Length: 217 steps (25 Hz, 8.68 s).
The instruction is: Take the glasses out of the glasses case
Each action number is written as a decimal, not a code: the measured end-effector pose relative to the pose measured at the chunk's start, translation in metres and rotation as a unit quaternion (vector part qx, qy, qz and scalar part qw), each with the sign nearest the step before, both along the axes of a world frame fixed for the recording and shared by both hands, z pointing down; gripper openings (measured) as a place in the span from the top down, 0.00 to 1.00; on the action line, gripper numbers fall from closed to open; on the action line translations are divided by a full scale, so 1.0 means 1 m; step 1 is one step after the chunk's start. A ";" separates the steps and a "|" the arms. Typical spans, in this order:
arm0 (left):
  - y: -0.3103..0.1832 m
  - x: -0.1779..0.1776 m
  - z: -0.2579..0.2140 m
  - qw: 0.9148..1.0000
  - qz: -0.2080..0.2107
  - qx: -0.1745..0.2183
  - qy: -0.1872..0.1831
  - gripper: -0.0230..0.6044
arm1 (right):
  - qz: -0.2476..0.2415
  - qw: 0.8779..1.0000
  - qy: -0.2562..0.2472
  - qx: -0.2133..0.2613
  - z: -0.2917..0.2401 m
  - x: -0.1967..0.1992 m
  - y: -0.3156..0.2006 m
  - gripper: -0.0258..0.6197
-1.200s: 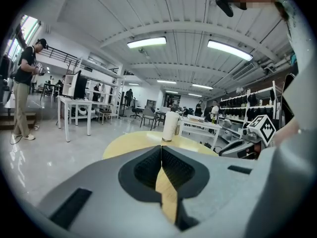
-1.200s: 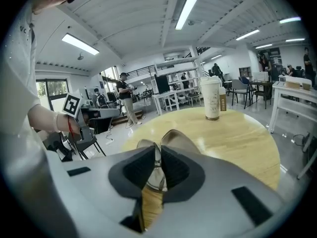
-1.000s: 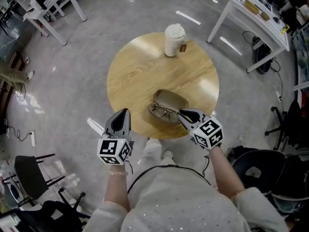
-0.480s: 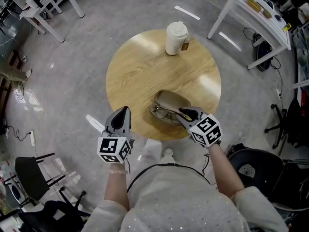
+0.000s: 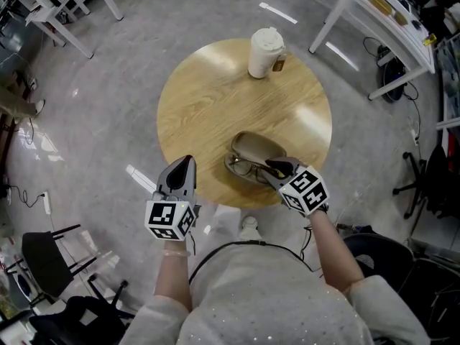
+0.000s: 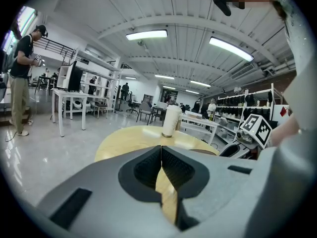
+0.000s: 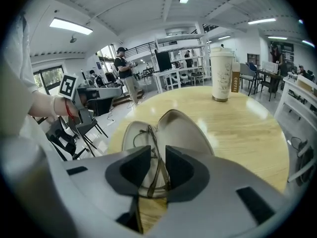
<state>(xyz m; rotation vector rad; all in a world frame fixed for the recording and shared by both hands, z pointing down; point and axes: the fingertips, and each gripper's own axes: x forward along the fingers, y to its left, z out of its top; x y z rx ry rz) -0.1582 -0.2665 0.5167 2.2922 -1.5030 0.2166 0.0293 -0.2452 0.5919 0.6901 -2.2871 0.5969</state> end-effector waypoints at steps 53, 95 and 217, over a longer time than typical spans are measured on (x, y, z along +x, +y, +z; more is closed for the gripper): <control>0.013 -0.010 -0.012 1.000 -0.013 0.013 0.003 0.95 | -0.027 0.999 0.022 0.040 -0.009 -0.007 -0.008 0.91; 0.034 -0.005 -0.053 0.998 -0.028 0.062 -0.011 0.96 | 0.018 0.994 -0.026 0.103 -0.066 0.012 -0.014 0.91; 0.081 0.008 -0.107 0.987 -0.084 0.131 -0.041 0.96 | 0.129 0.943 -0.165 0.258 -0.175 0.088 -0.008 0.91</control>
